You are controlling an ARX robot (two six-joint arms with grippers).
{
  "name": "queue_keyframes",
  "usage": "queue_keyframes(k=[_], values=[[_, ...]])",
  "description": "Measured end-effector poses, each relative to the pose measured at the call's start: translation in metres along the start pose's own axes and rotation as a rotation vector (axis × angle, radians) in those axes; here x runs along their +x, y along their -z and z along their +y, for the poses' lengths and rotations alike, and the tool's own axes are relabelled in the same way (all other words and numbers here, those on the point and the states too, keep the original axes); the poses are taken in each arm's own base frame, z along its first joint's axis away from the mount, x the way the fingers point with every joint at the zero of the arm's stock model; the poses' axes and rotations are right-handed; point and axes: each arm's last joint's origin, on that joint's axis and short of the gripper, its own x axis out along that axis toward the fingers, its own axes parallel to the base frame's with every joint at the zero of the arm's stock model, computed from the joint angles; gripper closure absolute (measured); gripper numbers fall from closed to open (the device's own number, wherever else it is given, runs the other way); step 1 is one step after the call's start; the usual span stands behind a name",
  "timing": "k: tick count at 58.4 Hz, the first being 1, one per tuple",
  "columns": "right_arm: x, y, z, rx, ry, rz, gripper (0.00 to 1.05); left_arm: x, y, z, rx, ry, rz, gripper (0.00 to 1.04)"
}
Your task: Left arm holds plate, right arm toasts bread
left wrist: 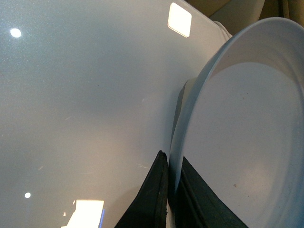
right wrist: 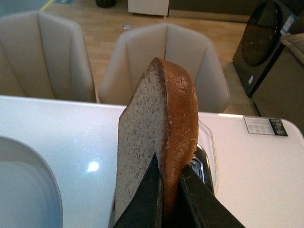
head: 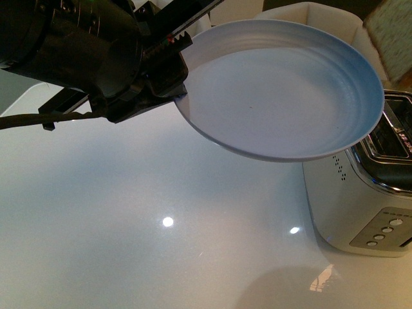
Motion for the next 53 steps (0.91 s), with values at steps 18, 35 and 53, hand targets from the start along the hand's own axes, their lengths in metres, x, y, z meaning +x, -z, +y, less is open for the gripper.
queue_keyframes(k=[18,35,53], values=[[0.027,0.030,0.014,-0.048,0.089,0.093,1.02,0.000,0.000,0.000,0.000,0.000,0.000,1.02],[0.040,0.045,0.014,-0.066,0.124,0.147,1.02,0.000,0.000,0.000,-0.001,0.000,0.000,1.02],[0.051,0.061,0.017,-0.092,0.147,0.195,1.02,0.000,0.000,0.000,-0.002,0.000,0.000,1.02]])
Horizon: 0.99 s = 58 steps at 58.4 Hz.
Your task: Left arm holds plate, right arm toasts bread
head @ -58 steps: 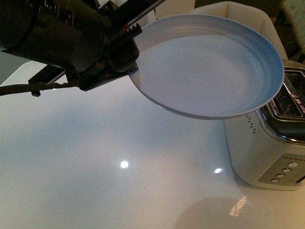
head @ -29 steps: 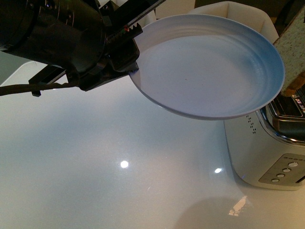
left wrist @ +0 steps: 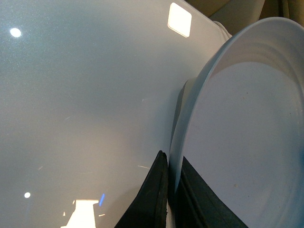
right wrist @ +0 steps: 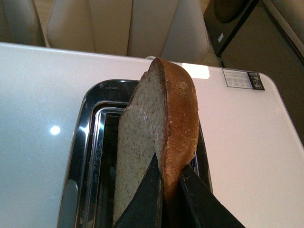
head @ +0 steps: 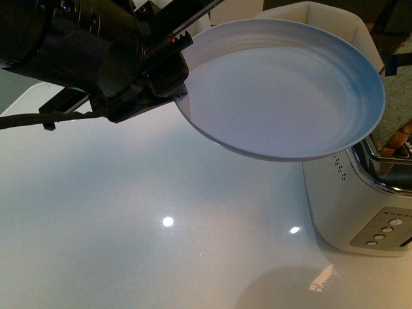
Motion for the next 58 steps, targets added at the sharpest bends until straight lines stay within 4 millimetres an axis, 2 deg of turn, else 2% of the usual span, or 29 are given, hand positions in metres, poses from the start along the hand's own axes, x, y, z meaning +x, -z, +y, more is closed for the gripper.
queue_keyframes(k=[12,28,46,58], values=[[0.009,0.018,0.014,-0.043,-0.051,0.036,1.02,0.000,0.000,0.000,0.000,0.000,0.000,1.02],[0.019,0.046,0.020,-0.034,-0.052,0.102,1.01,0.000,0.000,0.000,0.010,-0.001,0.001,1.02],[0.018,0.050,0.012,0.070,-0.051,0.100,0.55,0.000,0.000,0.000,0.014,-0.001,0.001,1.02],[0.002,0.025,-0.005,0.174,-0.084,-0.004,0.26,0.000,0.000,0.000,0.005,-0.001,0.002,1.02]])
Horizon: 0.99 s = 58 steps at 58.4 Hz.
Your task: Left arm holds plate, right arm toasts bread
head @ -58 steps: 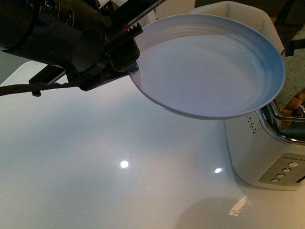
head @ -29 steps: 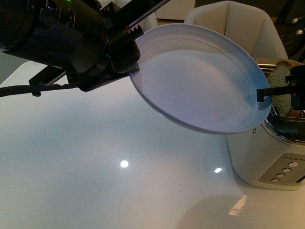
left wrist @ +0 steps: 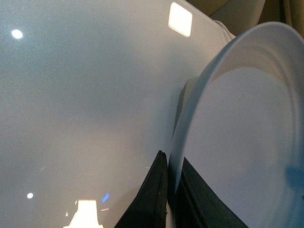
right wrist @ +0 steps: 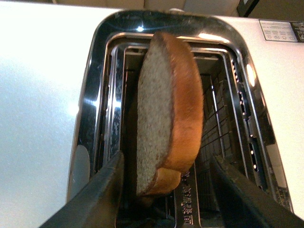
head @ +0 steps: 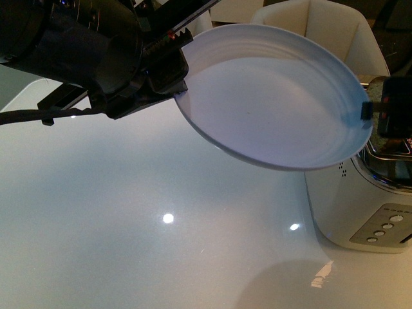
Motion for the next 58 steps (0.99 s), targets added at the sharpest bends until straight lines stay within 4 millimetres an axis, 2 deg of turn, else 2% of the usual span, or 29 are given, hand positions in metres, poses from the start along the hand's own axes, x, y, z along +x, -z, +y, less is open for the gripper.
queue_keyframes(k=[6,14,20,31,39,43,47,58], values=[[-0.018,-0.021,-0.009,0.051,-0.037,-0.072,0.08,0.000,0.000,0.000,-0.002,0.000,0.000,1.02],[-0.047,-0.036,-0.025,0.101,-0.088,-0.142,0.09,0.000,0.000,0.000,-0.005,0.000,0.000,1.02],[-0.072,-0.035,-0.043,0.129,-0.115,-0.168,0.09,0.000,0.000,0.000,-0.005,0.000,0.000,1.02],[-0.125,-0.016,-0.080,0.161,-0.116,-0.203,0.09,0.000,0.000,0.000,-0.005,0.000,0.000,1.02],[-0.142,-0.009,-0.083,0.055,-0.163,-0.442,0.29,0.000,0.000,0.000,-0.005,0.000,0.000,1.02],[-0.142,0.003,-0.081,0.030,-0.163,-0.445,0.42,0.000,0.000,0.000,-0.005,0.002,0.002,1.02],[-0.140,0.021,-0.078,0.021,-0.156,-0.418,0.59,0.000,0.000,0.000,-0.006,-0.002,-0.002,1.02],[-0.145,0.036,-0.068,0.006,-0.162,-0.434,0.89,0.000,0.000,0.000,-0.006,0.000,0.000,1.02]])
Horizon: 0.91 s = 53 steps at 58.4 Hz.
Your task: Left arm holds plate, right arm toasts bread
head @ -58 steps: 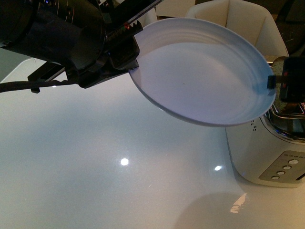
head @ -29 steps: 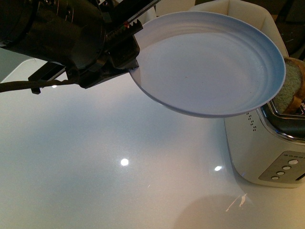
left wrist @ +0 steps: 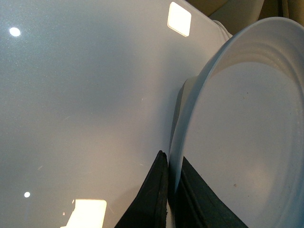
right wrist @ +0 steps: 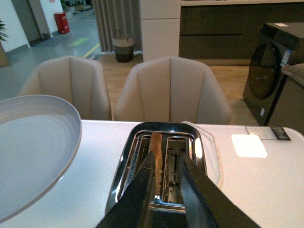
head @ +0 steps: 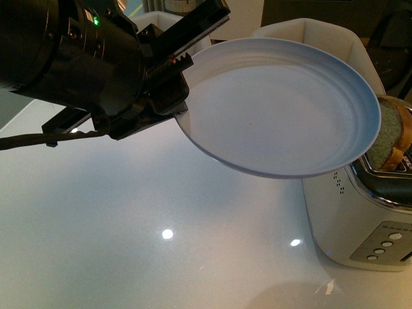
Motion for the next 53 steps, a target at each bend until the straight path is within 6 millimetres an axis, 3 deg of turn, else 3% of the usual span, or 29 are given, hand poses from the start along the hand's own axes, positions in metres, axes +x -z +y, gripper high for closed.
queue_keyframes(k=[5,53], values=[[-0.004,0.005,0.000,-0.002,0.007,-0.001,1.03,0.000,0.000,0.000,0.000,0.001,0.001,1.02],[-0.026,0.028,0.000,-0.005,0.005,-0.027,1.03,0.000,0.000,0.000,0.000,0.000,0.000,1.02]])
